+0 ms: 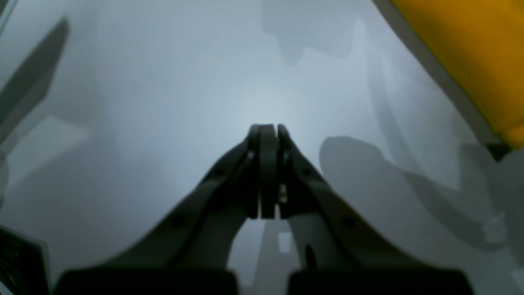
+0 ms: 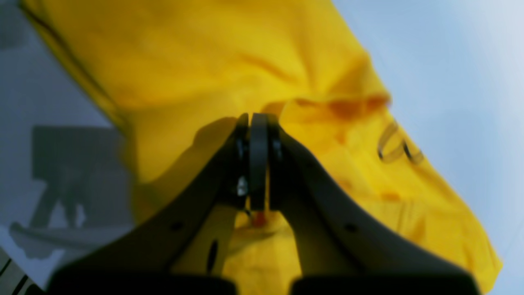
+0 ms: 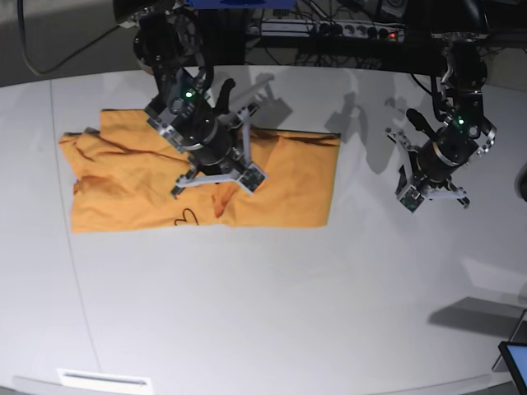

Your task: Fold the T-shirt properly

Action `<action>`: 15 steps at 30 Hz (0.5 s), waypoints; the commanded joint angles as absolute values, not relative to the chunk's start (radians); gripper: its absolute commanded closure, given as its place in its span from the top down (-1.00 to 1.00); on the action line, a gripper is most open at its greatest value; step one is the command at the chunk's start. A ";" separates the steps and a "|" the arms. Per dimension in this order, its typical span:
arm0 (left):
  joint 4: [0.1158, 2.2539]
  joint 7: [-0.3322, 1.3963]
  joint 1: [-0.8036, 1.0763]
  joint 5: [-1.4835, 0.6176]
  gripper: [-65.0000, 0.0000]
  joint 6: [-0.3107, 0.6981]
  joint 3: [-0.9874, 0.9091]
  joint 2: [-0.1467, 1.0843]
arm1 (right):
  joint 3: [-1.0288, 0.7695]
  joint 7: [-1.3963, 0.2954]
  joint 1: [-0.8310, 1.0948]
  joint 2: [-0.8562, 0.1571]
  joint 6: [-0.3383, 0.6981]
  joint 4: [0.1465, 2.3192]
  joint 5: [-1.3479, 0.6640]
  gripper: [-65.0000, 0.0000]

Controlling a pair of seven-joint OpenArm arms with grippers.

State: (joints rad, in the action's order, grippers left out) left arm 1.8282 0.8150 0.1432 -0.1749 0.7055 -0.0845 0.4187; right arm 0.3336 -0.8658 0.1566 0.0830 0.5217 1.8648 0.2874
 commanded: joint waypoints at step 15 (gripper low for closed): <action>1.850 0.792 0.131 -0.176 -1.00 0.698 -0.093 0.438 | 0.308 -0.845 0.194 0.076 0.516 1.903 0.282 -1.00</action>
State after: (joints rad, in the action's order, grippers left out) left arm 1.8282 0.8116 0.1417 -0.1753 0.7052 -0.0849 0.4221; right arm 0.3069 -0.8688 0.2134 0.0692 0.5220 1.8732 0.2874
